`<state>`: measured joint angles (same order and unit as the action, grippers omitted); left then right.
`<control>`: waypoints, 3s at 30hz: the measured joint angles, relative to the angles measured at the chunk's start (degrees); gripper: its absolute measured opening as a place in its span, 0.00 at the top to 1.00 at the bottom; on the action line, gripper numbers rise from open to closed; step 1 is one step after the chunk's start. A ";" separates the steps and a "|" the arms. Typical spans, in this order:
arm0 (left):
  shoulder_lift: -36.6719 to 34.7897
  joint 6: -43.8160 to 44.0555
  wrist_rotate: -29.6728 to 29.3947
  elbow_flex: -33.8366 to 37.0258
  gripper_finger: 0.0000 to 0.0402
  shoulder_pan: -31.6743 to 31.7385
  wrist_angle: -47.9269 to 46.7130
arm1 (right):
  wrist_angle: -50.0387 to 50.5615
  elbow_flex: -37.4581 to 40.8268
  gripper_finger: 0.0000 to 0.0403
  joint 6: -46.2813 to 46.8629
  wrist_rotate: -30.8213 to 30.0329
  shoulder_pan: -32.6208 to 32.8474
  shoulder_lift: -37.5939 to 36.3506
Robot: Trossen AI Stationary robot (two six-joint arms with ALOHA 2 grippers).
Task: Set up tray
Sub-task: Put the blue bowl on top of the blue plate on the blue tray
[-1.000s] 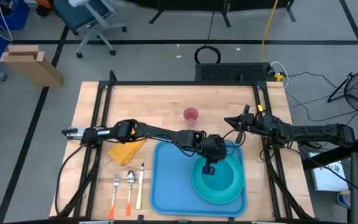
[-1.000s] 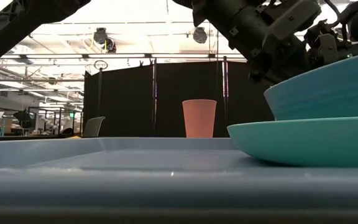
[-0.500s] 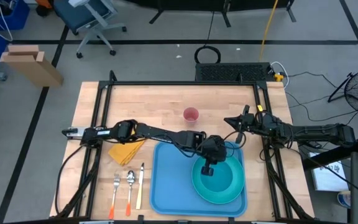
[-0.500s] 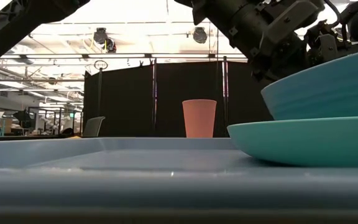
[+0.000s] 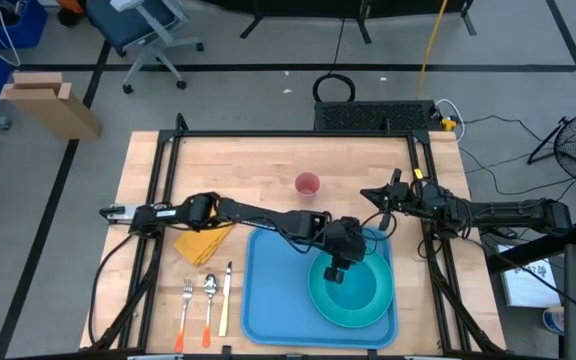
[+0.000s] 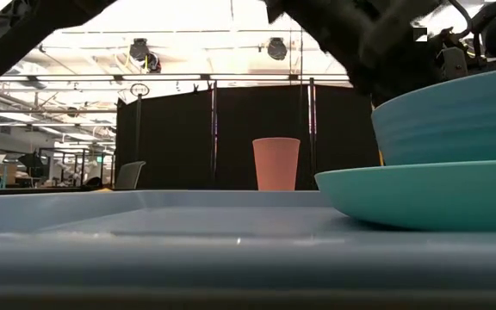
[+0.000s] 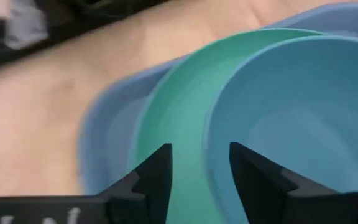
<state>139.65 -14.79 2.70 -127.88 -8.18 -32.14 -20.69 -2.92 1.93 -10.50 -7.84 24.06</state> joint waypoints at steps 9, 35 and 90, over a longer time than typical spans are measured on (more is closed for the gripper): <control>-11.95 0.51 -6.33 1.38 0.65 -1.70 -26.49 | 1.28 0.01 1.00 -0.73 -0.02 0.00 0.01; -12.61 6.47 -8.02 16.86 1.00 -5.49 -17.82 | 1.25 0.02 1.00 0.23 -0.07 0.00 -0.03; -11.09 8.07 -7.99 16.97 1.00 -5.28 -11.43 | 1.79 0.02 1.00 0.33 -0.22 -0.02 -0.01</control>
<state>128.56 -6.72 -5.29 -110.90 -13.45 -43.57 -18.90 -2.90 2.26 -10.72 -7.86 24.05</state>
